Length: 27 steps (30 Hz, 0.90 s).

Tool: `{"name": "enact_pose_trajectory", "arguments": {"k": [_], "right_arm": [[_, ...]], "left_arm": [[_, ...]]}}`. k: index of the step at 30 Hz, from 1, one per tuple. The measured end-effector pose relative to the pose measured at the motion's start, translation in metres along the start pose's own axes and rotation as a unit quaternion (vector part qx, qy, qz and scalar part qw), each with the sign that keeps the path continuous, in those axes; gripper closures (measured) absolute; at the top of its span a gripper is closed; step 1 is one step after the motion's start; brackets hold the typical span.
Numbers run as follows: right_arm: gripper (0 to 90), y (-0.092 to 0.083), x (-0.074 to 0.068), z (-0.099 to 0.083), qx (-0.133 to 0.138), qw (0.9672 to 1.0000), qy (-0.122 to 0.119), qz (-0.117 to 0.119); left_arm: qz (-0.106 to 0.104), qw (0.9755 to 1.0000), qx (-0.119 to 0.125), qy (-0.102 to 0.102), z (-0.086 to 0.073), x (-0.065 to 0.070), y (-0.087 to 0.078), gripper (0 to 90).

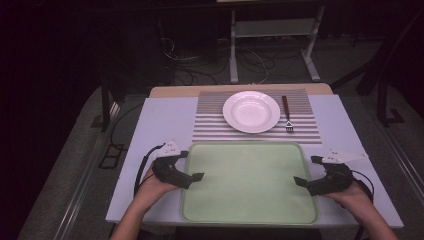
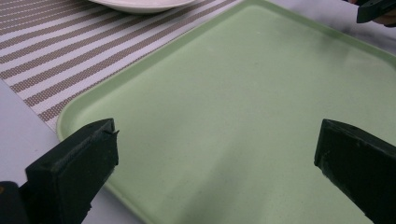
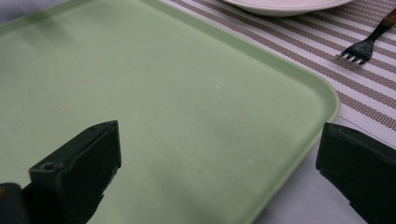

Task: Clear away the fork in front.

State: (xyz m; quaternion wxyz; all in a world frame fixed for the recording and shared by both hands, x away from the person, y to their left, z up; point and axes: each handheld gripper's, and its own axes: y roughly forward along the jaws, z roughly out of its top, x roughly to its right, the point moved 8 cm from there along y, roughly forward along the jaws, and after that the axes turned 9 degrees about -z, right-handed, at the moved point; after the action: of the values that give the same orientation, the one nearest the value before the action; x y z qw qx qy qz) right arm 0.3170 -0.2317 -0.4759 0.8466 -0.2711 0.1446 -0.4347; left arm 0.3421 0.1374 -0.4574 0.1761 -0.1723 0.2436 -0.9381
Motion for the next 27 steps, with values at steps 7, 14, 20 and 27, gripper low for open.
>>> {"name": "enact_pose_trajectory", "arguments": {"k": [7, 14, 20, 27], "right_arm": [[0.2, 0.002, 0.003, -0.001, -0.008, 0.9999, 0.008, 0.002], [0.2, 0.004, 0.009, 0.003, -0.012, 0.9998, 0.016, -0.005], [0.2, 0.007, 0.014, 0.009, -0.012, 0.9996, 0.020, -0.018], [0.2, 0.012, 0.015, 0.012, -0.021, 0.9995, 0.015, -0.017]], "left_arm": [[0.000, 1.0000, 0.001, -0.009, -0.001, 0.001, 0.001, 0.0], [0.000, 0.9999, 0.006, -0.014, -0.003, 0.001, -0.001, 0.0], [-0.004, 0.9998, 0.005, -0.017, -0.003, 0.002, 0.000, 0.0], [-0.004, 0.9999, 0.007, -0.014, -0.003, 0.003, -0.001, 0.0]]}}
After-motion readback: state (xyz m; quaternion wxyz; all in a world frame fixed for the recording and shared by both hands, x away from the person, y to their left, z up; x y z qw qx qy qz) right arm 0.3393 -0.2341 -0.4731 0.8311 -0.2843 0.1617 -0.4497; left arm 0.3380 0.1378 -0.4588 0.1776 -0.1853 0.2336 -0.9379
